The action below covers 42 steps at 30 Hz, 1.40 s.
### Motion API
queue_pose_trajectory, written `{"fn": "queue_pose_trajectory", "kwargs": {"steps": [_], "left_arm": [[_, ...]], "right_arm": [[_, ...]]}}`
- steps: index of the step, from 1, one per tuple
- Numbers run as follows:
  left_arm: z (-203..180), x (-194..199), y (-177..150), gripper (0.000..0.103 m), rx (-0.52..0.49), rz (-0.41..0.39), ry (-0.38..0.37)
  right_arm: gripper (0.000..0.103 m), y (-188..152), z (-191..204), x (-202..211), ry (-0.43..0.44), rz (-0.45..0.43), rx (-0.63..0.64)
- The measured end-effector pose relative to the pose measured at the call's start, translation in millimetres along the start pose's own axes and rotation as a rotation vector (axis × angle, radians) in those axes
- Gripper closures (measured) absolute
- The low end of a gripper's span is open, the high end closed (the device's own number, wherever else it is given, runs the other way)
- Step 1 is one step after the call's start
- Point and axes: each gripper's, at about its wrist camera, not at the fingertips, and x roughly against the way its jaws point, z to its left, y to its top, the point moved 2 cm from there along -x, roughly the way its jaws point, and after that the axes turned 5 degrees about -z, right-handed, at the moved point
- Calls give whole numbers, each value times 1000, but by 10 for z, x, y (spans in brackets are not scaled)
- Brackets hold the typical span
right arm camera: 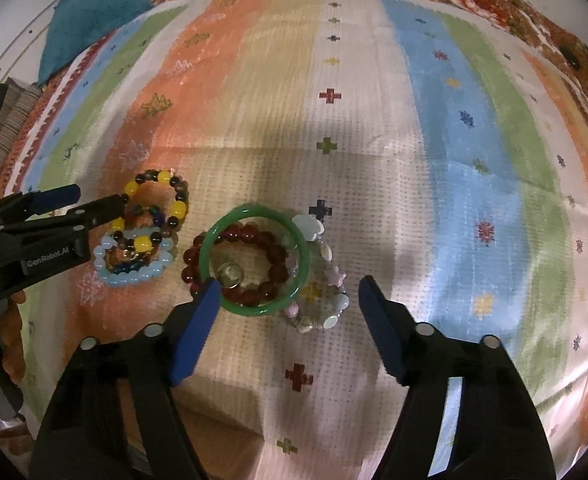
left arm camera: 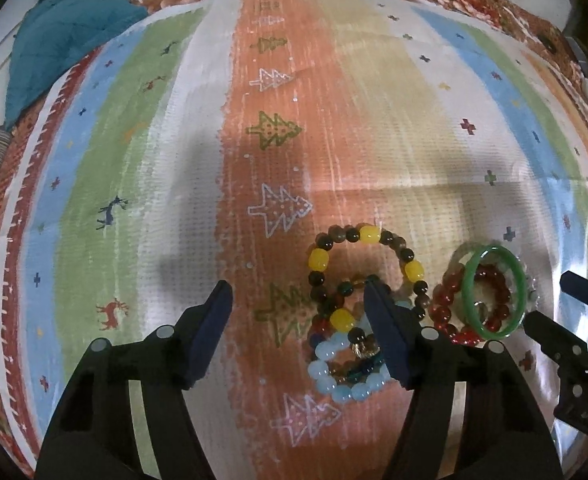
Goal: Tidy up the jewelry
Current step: 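Grasp the yellow-and-black beaded bracelet with left gripper while right gripper grasps green jade bangle, then lift both held bracelets and carry them over the silver tin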
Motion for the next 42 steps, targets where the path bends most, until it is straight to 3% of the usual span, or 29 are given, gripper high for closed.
{"fn": "queue_pose_trajectory", "kwargs": {"steps": [8,11,13,19,28,42], "left_arm": [[-22,-153,77,47,-8,11,-9],[-14,-240,96,57,-16,27,12],[-1,-299,93,71,-12,46,8],[-25,-325,108,91,-21,43,1],[-24,-257,122,92,-17,27,1],[7,355,86,92,0,-81,-27]], "right_arm": [[69,29,-34,-169,3,27,7],[73,60,-10,-209,6,27,20],[80,67,0,-245,3,36,27],[88,70,-12,-294,-15,40,37],[95,96,-58,-333,-17,28,33],[95,86,-77,91,-4,-56,16]]}}
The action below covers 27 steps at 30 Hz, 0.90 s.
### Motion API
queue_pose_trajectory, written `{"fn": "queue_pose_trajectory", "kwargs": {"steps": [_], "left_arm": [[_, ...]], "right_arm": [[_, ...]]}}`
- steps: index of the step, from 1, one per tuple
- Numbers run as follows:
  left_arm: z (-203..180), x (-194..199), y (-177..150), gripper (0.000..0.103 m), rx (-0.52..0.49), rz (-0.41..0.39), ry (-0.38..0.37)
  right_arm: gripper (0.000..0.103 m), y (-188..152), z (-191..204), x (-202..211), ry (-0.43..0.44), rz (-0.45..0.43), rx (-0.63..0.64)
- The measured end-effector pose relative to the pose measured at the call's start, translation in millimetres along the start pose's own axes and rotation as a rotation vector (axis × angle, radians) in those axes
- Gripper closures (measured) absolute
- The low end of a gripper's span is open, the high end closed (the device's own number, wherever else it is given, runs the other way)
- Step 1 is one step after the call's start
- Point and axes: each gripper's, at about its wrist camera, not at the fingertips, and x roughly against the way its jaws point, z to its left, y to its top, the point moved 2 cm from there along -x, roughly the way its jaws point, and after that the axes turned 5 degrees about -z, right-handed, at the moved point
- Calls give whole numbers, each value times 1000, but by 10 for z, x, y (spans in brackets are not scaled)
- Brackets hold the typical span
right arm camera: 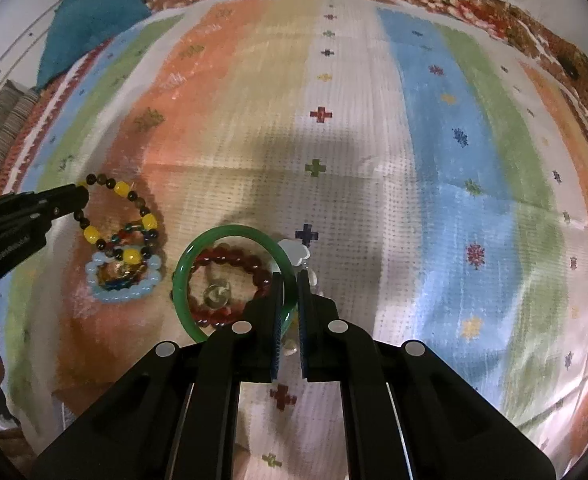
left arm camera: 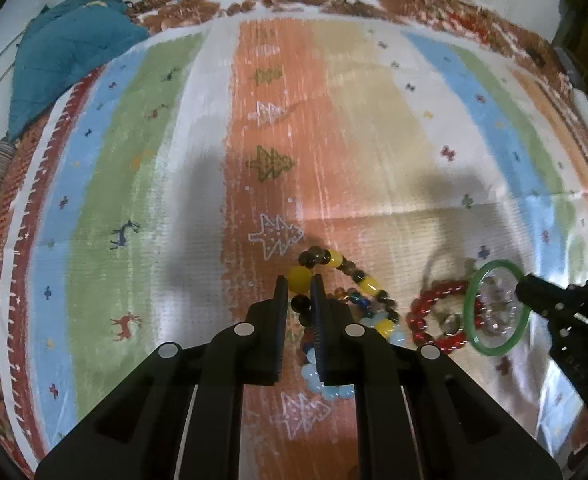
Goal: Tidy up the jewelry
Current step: 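Lift both held bracelets and carry them over the silver tin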
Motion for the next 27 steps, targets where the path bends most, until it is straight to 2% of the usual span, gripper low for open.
{"fn": "queue_pose_trajectory", "kwargs": {"steps": [2,11,27], "left_arm": [[-1,92,28,92,3,-24,12],[-134,518,20,92,8,-92,-25],[-214,970,-204,92,5,-138,-68]], "right_arm": [[95,-13,28,44,2,-8,1],[95,-93,84,426,8,-68,14],[95,-303,102,721,14,-111,7]]}}
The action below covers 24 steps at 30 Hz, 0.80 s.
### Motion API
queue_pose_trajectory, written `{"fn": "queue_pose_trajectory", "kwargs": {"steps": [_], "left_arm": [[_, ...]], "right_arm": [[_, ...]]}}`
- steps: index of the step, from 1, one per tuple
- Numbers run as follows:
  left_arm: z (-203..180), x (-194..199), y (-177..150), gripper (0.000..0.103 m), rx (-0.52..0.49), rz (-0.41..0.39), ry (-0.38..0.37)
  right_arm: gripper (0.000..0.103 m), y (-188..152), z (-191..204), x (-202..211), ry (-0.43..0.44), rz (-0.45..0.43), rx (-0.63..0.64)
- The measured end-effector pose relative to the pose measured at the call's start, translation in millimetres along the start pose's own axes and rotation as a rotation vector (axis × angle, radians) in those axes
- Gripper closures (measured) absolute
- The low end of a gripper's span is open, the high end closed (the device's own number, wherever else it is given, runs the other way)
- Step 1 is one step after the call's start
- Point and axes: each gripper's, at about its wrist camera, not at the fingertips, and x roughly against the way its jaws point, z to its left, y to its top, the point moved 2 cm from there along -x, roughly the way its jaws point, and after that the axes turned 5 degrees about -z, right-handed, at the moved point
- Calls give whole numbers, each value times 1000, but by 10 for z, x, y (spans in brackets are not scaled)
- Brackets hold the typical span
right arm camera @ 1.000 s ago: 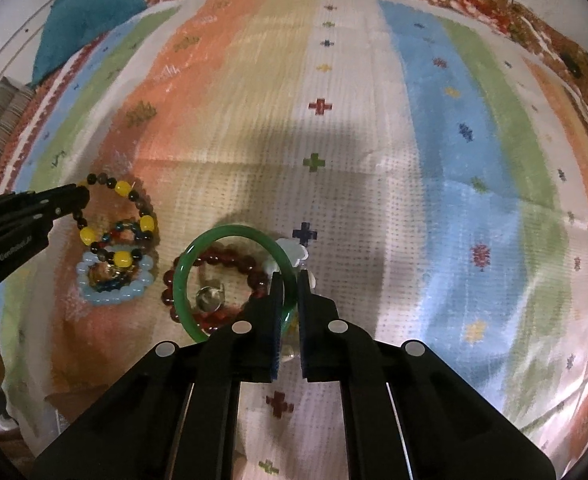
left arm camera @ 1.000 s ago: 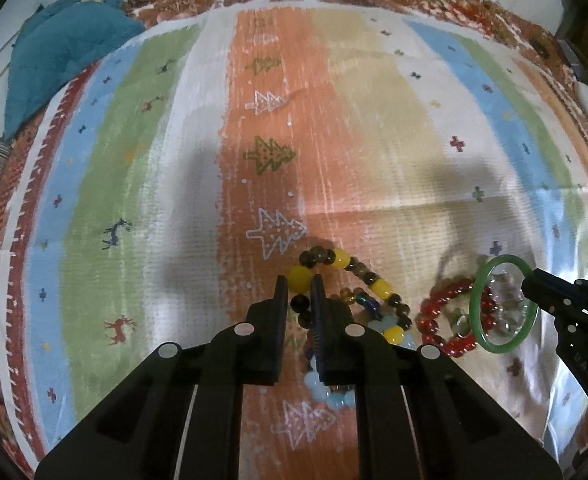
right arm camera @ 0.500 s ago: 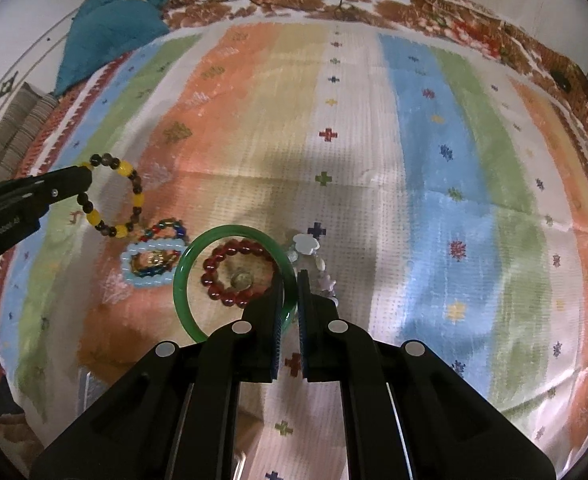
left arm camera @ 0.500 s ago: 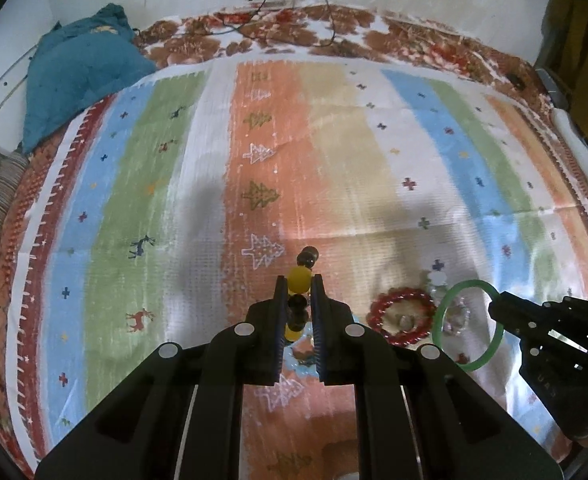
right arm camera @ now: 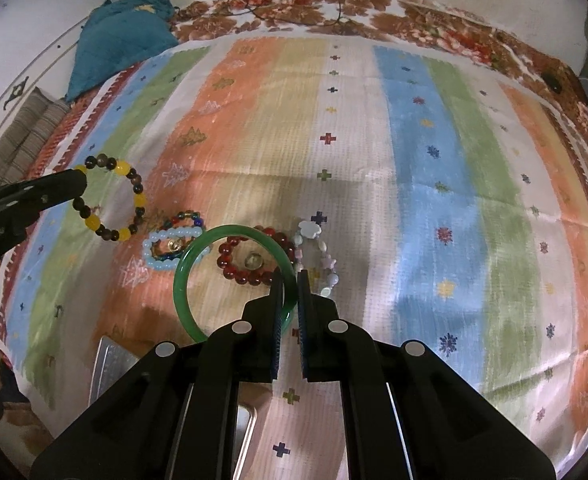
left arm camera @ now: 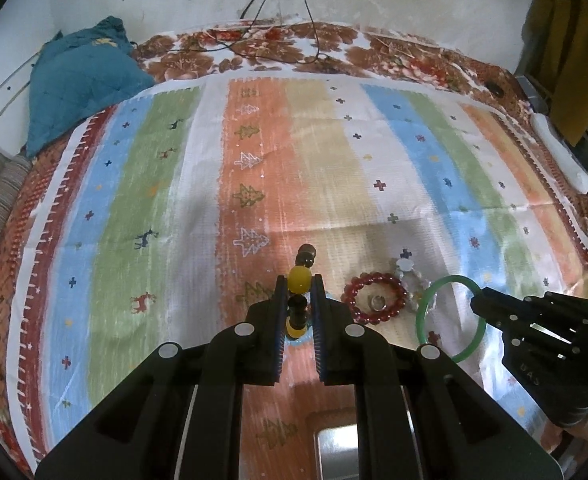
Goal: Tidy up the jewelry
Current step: 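Lift both held bracelets and carry them over the silver tin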
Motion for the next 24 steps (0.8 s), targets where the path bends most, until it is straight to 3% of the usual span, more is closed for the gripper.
{"fn": "queue_pose_trajectory", "kwargs": {"steps": [24], "left_arm": [[-149,690,-469,92,-20,-78,-91]], "right_arm": [[95,-396,132,508,39,-59,-2]]}}
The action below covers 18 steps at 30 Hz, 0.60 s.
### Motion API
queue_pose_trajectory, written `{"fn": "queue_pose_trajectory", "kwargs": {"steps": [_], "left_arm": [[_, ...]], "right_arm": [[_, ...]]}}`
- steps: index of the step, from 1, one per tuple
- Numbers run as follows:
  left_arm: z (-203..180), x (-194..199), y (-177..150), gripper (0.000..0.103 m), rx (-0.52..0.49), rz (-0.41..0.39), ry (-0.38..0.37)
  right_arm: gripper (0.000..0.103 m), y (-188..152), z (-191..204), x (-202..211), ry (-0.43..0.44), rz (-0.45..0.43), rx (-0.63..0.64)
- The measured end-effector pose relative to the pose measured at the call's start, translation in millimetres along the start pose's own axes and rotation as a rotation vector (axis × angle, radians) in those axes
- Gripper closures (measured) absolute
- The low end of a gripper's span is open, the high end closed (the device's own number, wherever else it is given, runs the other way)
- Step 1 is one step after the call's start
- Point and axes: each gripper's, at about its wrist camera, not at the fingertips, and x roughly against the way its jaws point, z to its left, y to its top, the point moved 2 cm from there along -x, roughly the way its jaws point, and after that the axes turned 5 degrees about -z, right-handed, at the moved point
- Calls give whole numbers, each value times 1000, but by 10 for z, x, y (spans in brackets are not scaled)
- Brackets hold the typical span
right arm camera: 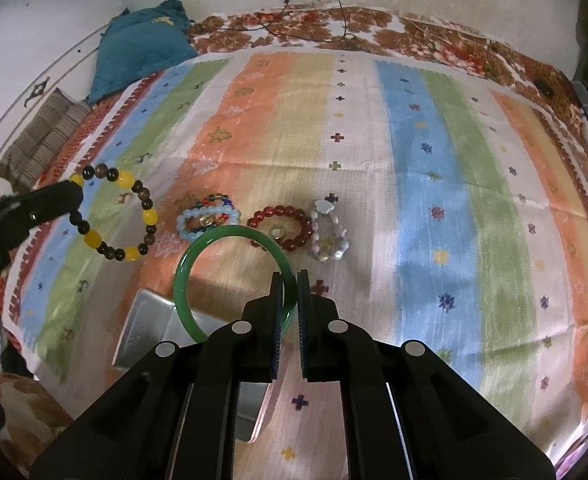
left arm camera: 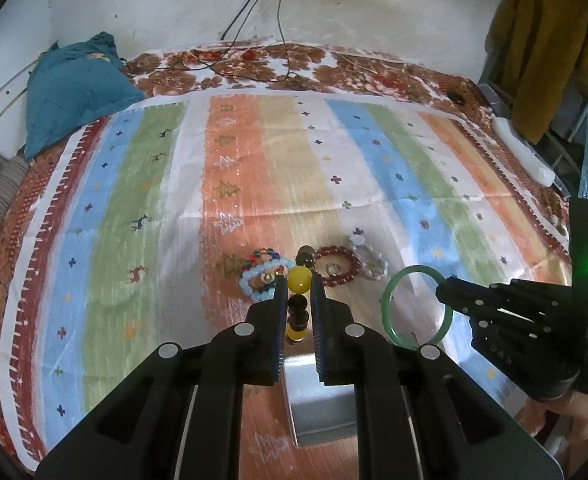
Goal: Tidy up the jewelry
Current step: 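Lift both held bracelets and carry them over the silver tin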
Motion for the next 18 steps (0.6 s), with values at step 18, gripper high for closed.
{"fn": "queue_pose_trajectory", "kwargs": {"steps": [18], "left_arm": [[-155,375,-386,92,-38,-43,-31]], "right_arm": [[95,-336,150,295,16,-19,31]]}}
